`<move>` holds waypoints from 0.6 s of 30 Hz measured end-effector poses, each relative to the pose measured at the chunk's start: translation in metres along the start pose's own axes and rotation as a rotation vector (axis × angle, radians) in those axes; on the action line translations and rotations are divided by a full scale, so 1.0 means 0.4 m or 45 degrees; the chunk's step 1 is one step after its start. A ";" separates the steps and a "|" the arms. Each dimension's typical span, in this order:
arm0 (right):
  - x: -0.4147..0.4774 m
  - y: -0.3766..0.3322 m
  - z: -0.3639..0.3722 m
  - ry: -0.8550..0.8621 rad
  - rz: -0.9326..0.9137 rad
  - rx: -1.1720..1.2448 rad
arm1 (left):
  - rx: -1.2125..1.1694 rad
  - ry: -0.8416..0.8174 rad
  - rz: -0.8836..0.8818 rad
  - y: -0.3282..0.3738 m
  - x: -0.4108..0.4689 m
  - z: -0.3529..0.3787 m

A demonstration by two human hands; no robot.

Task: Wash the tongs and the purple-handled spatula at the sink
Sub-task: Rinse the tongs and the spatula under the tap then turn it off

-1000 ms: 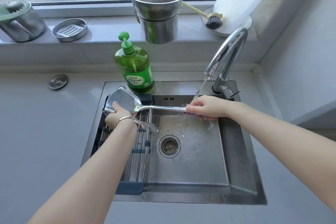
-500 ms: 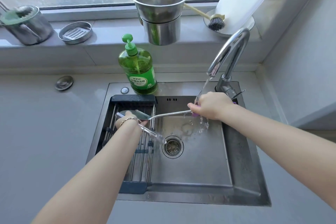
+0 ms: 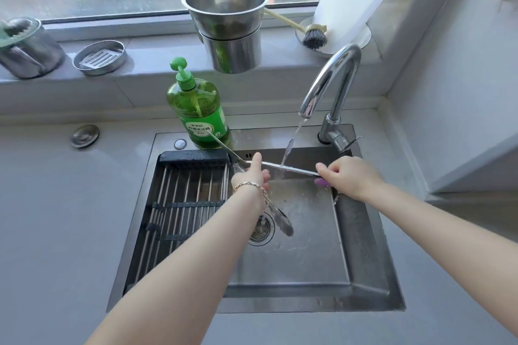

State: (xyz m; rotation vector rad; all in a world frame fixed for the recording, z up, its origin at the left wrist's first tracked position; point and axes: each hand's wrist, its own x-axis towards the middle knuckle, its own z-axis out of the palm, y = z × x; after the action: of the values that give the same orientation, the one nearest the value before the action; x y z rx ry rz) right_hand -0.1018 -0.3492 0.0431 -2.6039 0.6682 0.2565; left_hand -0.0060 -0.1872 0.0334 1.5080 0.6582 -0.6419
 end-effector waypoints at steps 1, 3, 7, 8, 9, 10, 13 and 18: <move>-0.011 0.004 0.011 -0.057 0.038 0.058 | -0.060 -0.041 -0.020 -0.012 0.000 0.017; -0.037 0.014 0.038 -0.207 0.141 0.279 | -0.130 -0.091 -0.014 -0.039 0.004 0.042; -0.080 0.041 0.087 -0.465 0.344 0.519 | -0.042 -0.133 0.012 -0.087 -0.009 0.070; -0.083 0.048 0.094 -0.510 0.338 0.456 | -0.024 -0.147 0.012 -0.094 -0.016 0.075; -0.081 0.056 0.101 -0.543 0.327 0.371 | -0.025 -0.164 0.007 -0.099 -0.023 0.082; -0.075 0.063 0.101 -0.547 0.308 0.297 | -0.038 -0.181 0.001 -0.101 -0.030 0.088; -0.036 0.080 0.095 -0.338 0.347 0.359 | -0.096 -0.236 0.022 -0.098 -0.034 0.095; 0.075 0.060 0.014 0.100 0.581 0.921 | -0.063 -0.244 0.022 -0.056 -0.013 0.072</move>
State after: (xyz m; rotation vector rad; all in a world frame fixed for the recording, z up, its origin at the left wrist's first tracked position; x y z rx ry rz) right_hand -0.0881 -0.3782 0.0209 -1.7634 1.1337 0.0292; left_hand -0.0263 -0.2154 0.0210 1.3850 0.5105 -0.7410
